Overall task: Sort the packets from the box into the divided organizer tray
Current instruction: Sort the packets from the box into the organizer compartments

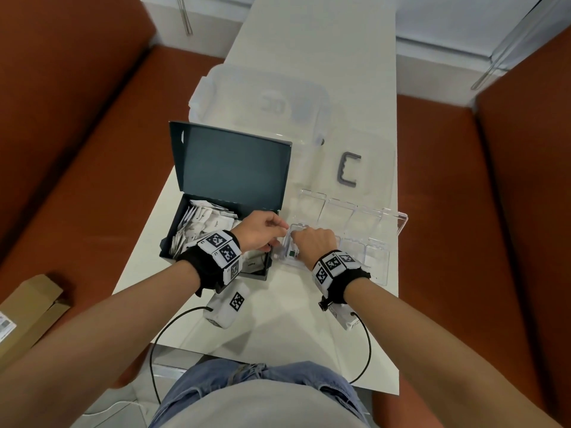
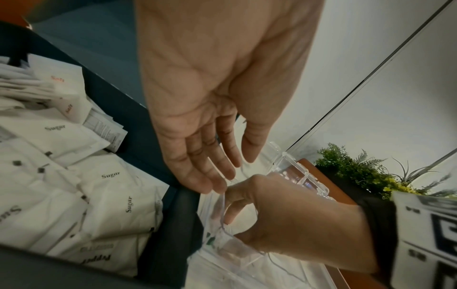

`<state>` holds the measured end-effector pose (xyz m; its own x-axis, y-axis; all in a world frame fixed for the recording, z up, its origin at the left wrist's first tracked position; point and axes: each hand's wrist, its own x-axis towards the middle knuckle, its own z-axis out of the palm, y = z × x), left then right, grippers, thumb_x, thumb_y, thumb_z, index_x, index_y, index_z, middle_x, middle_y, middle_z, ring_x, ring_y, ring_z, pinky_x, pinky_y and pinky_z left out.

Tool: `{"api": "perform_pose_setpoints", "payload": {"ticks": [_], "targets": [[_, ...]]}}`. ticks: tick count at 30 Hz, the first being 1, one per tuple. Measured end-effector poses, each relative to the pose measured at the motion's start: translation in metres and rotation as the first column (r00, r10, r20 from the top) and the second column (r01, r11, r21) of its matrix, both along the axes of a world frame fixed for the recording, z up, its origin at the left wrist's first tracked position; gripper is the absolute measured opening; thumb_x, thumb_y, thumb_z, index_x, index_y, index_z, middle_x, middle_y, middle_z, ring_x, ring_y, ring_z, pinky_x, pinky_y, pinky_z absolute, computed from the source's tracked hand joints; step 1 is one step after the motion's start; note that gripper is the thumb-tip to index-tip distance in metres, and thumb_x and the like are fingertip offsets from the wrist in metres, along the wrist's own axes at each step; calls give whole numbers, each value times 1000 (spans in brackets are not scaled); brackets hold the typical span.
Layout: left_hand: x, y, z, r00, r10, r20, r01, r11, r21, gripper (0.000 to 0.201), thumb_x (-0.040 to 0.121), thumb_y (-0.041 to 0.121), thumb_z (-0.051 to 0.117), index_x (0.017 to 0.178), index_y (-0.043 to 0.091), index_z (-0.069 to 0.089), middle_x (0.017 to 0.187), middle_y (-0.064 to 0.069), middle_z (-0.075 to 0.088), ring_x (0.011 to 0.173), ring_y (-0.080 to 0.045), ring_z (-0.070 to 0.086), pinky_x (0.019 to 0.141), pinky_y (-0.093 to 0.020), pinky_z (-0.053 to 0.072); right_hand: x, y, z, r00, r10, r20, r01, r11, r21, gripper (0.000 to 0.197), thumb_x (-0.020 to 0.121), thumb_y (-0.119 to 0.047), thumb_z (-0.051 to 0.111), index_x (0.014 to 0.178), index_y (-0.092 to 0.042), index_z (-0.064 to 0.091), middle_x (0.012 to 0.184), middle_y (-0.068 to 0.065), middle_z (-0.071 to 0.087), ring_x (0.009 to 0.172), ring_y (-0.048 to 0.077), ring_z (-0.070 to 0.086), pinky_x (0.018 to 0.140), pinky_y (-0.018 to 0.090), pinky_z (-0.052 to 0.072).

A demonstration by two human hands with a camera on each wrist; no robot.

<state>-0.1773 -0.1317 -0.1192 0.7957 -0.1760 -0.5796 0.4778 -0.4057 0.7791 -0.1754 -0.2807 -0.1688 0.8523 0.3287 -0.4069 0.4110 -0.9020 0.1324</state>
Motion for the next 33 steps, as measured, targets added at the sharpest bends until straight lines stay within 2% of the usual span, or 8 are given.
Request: {"api": "perform_pose_setpoints", "payload": {"ticks": [8,13,17,20,23,26,30,33], "targets": [[-2,2,4,1000,-1,5,1,1000,1,9,94,11,59,103,10,63,84,0,63,70,-12,61,69,-28,51,-1,-8,9,1000,-16,-15,17,994,106,30,90,-33,63,113,-15,55,105,7,63,93,30,64,65,32,37],[-1,26,14,1000,-6,19,6,1000,-26,15,94,10,60,108,6,62,91,-4,65,75,-16,63,65,-26,50,-2,-4,43,994,-82,72,59,960,273,19,97,-25,45,106,-16,59,92,9,65,77,31,62,59,30,34],[9,71,18,997,-51,62,48,997,54,14,94,10,59,106,5,63,92,-4,65,74,-16,64,64,-25,51,5,17,75,980,-199,14,166,851,498,20,94,-19,44,96,-16,64,83,7,66,70,27,60,62,31,47],[17,107,13,981,-136,141,97,963,250,7,92,6,60,97,7,65,85,-5,65,71,-16,62,63,-26,53,12,47,79,975,-189,-121,223,767,602,20,91,-14,47,87,-14,67,85,9,68,76,28,64,73,36,54],[21,126,1,956,-272,109,205,886,416,11,87,0,62,92,6,68,90,-11,69,72,-16,61,66,-25,53,17,80,60,966,-103,-236,224,787,575,19,88,-9,52,91,-10,70,93,10,71,84,27,66,79,31,53],[17,129,-13,931,-363,25,314,836,449,14,85,2,65,97,4,70,103,-14,71,82,-17,61,76,-25,51,15,103,29,935,-63,-350,242,834,496,25,86,-6,59,109,-10,66,108,14,67,96,27,64,89,33,51],[13,124,-28,889,-455,-43,405,741,535,36,83,13,71,118,7,63,120,-9,64,107,-24,60,87,-24,44,12,115,-2,939,-96,-330,194,941,277,36,92,-8,47,128,-5,48,123,19,55,115,37,54,92,40,48],[12,120,-40,893,-443,-82,418,747,517,53,80,19,76,127,10,53,123,-10,62,112,-27,57,92,-29,44,12,118,-13,938,-157,-309,209,967,144,55,92,-18,54,141,-7,32,135,20,41,126,40,39,102,46,38]]}}
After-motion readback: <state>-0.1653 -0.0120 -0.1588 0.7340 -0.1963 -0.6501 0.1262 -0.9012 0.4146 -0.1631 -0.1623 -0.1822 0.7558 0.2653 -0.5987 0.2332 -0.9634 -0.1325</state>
